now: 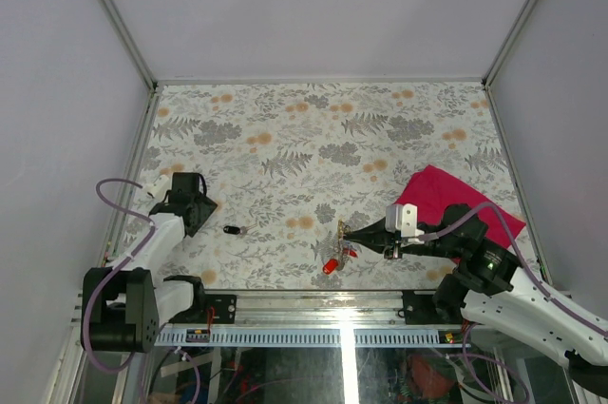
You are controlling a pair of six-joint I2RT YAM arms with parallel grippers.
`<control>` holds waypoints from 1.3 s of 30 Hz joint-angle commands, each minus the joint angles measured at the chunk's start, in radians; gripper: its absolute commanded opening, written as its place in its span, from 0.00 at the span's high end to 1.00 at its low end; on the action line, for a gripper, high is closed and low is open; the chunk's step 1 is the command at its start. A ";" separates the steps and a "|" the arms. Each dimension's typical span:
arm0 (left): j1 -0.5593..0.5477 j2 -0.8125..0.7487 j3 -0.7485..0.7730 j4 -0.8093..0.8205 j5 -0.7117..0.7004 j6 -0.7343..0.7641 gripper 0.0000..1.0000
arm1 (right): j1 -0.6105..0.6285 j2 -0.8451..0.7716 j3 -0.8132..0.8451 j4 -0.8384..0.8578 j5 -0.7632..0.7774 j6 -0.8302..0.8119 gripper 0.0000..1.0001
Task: Put the keys on the keyring
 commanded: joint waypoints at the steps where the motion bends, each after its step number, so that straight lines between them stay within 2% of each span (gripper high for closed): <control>1: 0.010 0.027 -0.004 0.084 -0.044 -0.004 0.45 | 0.005 0.000 0.010 0.100 -0.014 0.000 1.00; 18: 0.015 0.054 -0.018 0.113 -0.065 0.002 0.62 | 0.005 0.006 0.011 0.100 -0.018 -0.008 1.00; 25: 0.016 0.046 -0.026 0.110 -0.067 0.007 0.76 | 0.006 0.000 0.013 0.097 -0.019 -0.008 1.00; 39: 0.016 0.026 -0.027 0.107 -0.045 0.036 0.93 | 0.005 -0.011 0.006 0.093 -0.016 -0.002 1.00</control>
